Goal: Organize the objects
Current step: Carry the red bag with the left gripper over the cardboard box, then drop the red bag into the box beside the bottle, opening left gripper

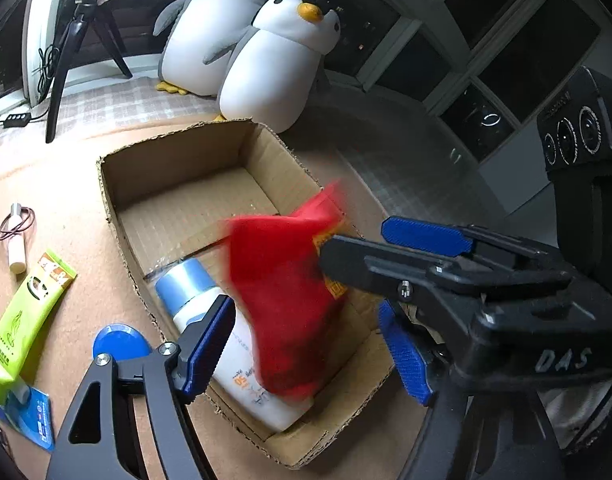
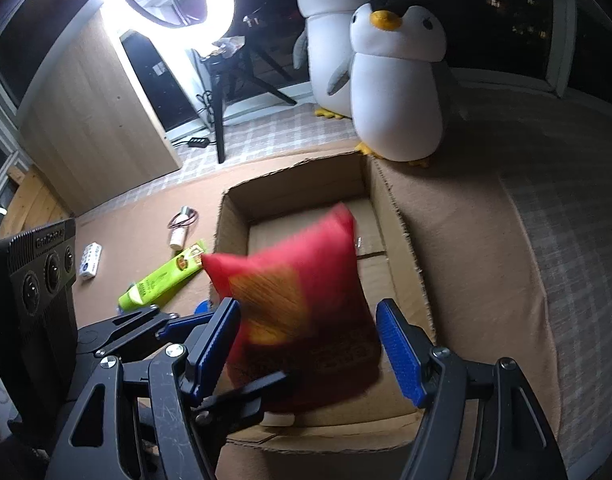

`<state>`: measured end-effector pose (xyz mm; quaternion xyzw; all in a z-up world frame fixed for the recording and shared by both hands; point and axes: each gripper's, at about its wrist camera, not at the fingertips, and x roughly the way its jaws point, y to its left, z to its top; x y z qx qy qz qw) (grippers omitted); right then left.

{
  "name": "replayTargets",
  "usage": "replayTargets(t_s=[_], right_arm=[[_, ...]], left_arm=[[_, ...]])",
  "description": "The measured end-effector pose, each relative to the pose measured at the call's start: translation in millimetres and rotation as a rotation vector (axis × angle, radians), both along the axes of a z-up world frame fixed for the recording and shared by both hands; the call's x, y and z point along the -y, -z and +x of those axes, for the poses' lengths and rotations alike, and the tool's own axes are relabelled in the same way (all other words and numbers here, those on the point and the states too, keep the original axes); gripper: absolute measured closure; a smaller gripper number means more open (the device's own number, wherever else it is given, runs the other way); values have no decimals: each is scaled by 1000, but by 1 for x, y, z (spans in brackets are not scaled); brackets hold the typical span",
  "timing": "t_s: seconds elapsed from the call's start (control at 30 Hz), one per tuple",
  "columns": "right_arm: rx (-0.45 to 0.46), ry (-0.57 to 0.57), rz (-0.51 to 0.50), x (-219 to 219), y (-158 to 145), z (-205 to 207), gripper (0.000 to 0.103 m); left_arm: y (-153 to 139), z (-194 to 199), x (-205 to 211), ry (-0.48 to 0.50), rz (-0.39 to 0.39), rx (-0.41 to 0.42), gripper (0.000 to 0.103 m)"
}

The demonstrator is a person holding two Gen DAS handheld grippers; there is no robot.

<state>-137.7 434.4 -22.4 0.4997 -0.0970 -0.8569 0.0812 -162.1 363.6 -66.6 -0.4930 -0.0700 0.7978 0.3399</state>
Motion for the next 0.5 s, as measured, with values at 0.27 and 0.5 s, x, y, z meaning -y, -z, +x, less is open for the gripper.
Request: replayTargets(t_s=[0.27,0.5], right_arm=[[-22,25,1,2,-4,5,36],[-54,-6,-34,24,-13,14,36]], left_arm=[[-9,17,20,9,-24,-42,26],[-7,40,66,-28,-39,-28,26]])
